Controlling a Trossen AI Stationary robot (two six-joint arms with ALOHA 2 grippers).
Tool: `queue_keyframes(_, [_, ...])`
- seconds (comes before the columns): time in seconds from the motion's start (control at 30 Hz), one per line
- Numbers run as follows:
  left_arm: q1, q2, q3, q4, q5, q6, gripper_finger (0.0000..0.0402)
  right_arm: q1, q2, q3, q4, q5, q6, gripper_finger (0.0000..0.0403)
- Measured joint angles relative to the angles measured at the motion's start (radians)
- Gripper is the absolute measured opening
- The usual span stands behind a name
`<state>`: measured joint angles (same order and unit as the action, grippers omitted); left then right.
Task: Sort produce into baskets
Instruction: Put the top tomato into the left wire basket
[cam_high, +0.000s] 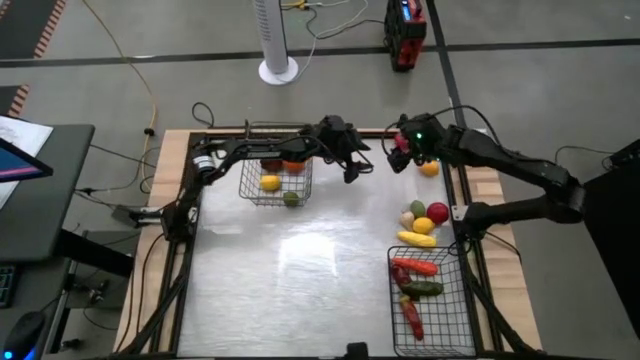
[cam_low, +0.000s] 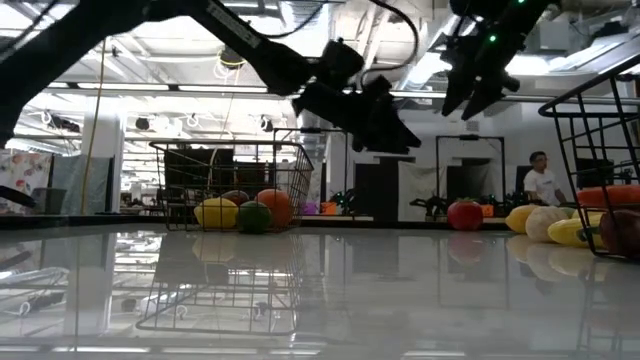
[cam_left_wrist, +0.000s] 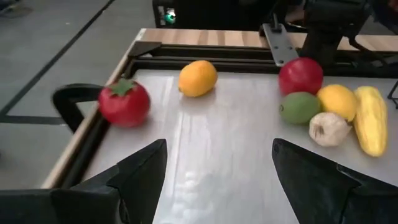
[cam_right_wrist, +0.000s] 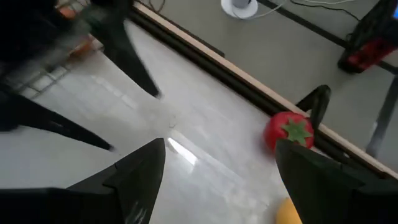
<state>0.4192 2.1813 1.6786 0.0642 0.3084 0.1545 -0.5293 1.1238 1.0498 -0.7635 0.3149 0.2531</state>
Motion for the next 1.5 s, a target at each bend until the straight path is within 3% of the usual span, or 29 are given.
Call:
queue_keyframes(0.2, [-0.02, 0.031, 0.036, -0.049, -0.009, 0.029, 0.0279, 0.0, -0.016, -0.069, -0.01, 0.002, 0.004, 0.0329])
queue_keyframes(0.43, [-0.029, 0.023, 0.029, -0.06, -0.039, 0.063, 0.0279, -0.095, 0.097, -0.097, -0.015, 0.001, -0.033, 0.0329])
queue_keyframes(0.6, [-0.039, 0.005, -0.12, 0.116, -0.038, 0.042, 0.0279, -0.186, 0.224, -0.044, -0.028, -0.002, -0.088, 0.0329])
queue_keyframes(0.73, [-0.054, -0.058, -0.249, 0.222, -0.116, 0.062, 0.0279, -0.245, 0.309, 0.025, -0.047, -0.007, -0.132, 0.0329])
queue_keyframes(0.87, [-0.073, -0.138, -0.366, 0.244, -0.165, 0.108, 0.0279, -0.294, 0.4, 0.116, -0.064, -0.071, -0.16, 0.0329])
queue_keyframes(1.2, [-0.086, -0.396, -0.614, 0.31, -0.165, 0.096, 0.0279, -0.397, 0.653, 0.352, -0.248, -0.167, -0.233, 0.0328])
queue_keyframes(1.5, [-0.087, -0.521, -0.763, 0.342, -0.167, 0.072, 0.0279, -0.479, 0.691, 0.379, -0.297, -0.21, -0.247, 0.0297])
